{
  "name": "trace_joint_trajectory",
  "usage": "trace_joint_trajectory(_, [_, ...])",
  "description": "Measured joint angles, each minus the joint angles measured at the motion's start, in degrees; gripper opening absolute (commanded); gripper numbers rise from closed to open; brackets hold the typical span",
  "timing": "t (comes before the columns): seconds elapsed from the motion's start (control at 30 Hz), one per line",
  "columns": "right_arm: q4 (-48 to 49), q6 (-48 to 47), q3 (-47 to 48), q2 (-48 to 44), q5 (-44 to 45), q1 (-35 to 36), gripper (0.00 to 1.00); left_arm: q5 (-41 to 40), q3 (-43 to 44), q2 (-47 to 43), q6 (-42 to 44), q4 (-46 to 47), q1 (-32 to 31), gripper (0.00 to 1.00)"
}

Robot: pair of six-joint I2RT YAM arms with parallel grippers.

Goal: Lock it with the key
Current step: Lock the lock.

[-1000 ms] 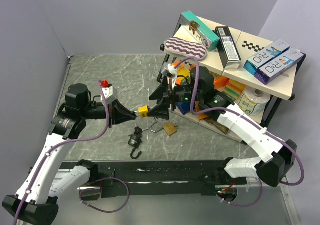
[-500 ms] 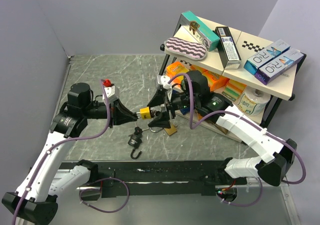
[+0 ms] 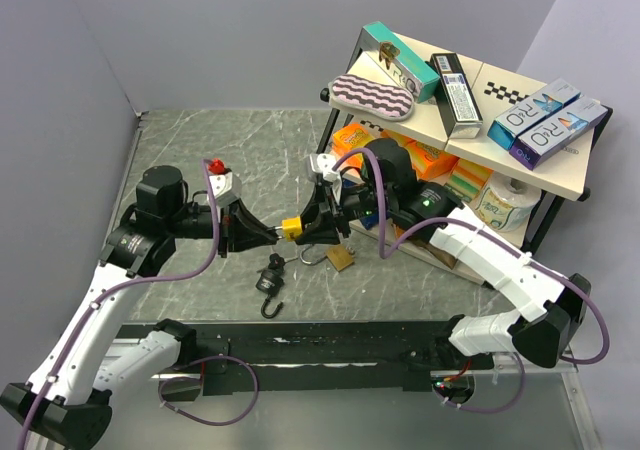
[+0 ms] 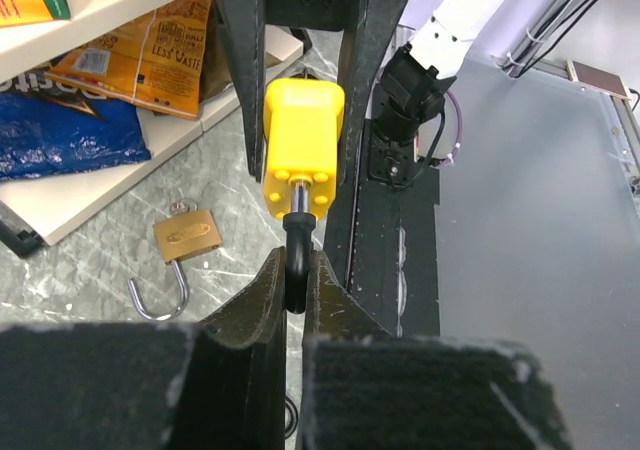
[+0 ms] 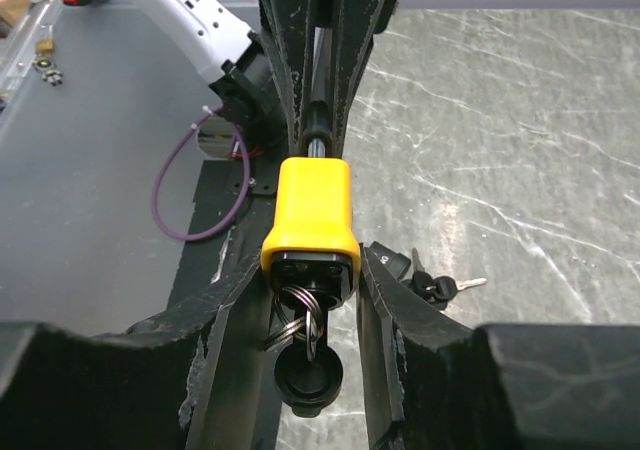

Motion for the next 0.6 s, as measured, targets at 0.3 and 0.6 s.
trace_joint_trajectory(0.3, [-0.4,3.0,0.8,0.7,-1.9,0.0,0.0,-1.8,-0.5,0.0,-4.2,3.1,-2.7,0.01])
trace_joint_trajectory(0.6, [-1.5,5.6,1.5,1.1,-2.4,0.2,0.0,-3.9,-2.1,0.4,-9.4,7.3,-5.9,0.01])
